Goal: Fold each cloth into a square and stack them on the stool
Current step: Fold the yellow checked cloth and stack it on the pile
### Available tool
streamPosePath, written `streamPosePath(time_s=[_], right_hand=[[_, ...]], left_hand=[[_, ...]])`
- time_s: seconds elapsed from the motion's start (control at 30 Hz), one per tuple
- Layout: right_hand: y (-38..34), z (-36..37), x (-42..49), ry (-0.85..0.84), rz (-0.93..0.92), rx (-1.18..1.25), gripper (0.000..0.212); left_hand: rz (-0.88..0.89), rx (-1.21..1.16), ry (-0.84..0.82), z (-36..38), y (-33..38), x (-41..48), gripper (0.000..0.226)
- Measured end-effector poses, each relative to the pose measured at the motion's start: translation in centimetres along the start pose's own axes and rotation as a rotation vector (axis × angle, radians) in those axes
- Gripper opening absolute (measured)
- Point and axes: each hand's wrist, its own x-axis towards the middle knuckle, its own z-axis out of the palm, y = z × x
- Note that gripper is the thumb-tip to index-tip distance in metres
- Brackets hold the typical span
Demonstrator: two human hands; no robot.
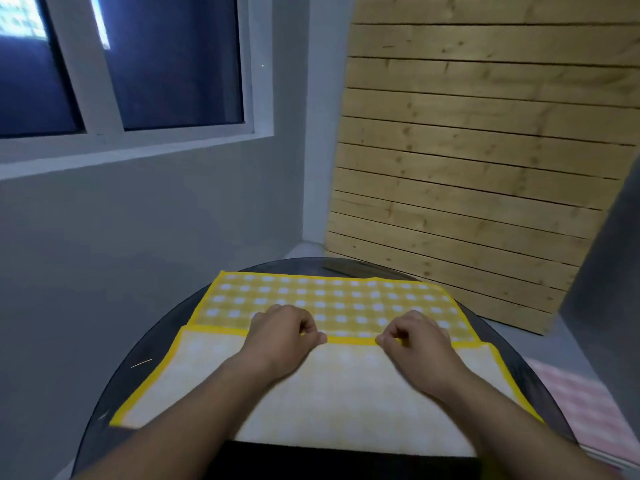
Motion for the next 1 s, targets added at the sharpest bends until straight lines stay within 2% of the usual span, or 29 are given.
streamPosePath(time_s=[0.27,0.77,0.9,1.0], right_hand=[[0.2,0.5,0.7,0.027,0.024,0.001,0.021],[-0.1,0.7,0.7,0.037,0.039,-0.044,0.022],[-1.2,0.2,0.2,0.04,0.041,-0.173,0.016],[-3.4,0.2,-2.0,0.059,-0.042,-0.223,0.023]], left_hand=[[-0.038,-0.001,0.102,1.2,0.0,-0.1,0.023],[-0.122,-0.033,0.142,1.8,0.1,-0.6,0.02],[-0.117,-0.033,0.162,1.9,0.1,-0.8,0.018],[-0.107,-0.027,0.175,1.9,0.1,-0.9,0.017]])
